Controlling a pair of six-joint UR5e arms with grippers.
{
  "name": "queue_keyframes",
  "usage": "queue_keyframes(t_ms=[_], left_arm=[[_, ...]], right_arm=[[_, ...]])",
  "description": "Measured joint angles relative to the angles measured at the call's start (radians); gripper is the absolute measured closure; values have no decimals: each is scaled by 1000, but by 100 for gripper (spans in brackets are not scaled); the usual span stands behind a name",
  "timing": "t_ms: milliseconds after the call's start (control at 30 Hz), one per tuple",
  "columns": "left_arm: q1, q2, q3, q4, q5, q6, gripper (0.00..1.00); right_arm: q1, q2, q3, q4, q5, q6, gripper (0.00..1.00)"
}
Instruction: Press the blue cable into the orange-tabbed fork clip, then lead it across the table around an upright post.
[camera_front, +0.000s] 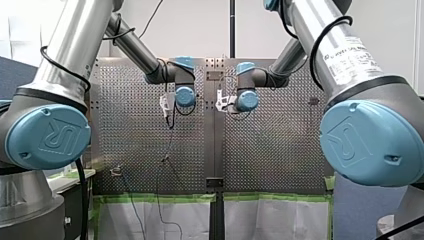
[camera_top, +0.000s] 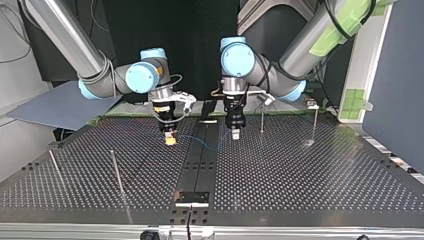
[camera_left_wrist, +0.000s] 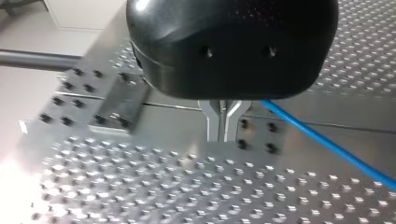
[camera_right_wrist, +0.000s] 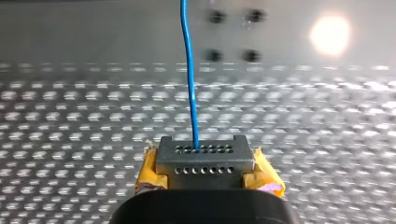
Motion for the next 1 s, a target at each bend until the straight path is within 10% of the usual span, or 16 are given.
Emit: queue_keyframes(t_ms=[1000], left_arm=[[-1,50,185,-151,32,22,100]], right_arm=[[-31,-275,-29,48,20,12,100]])
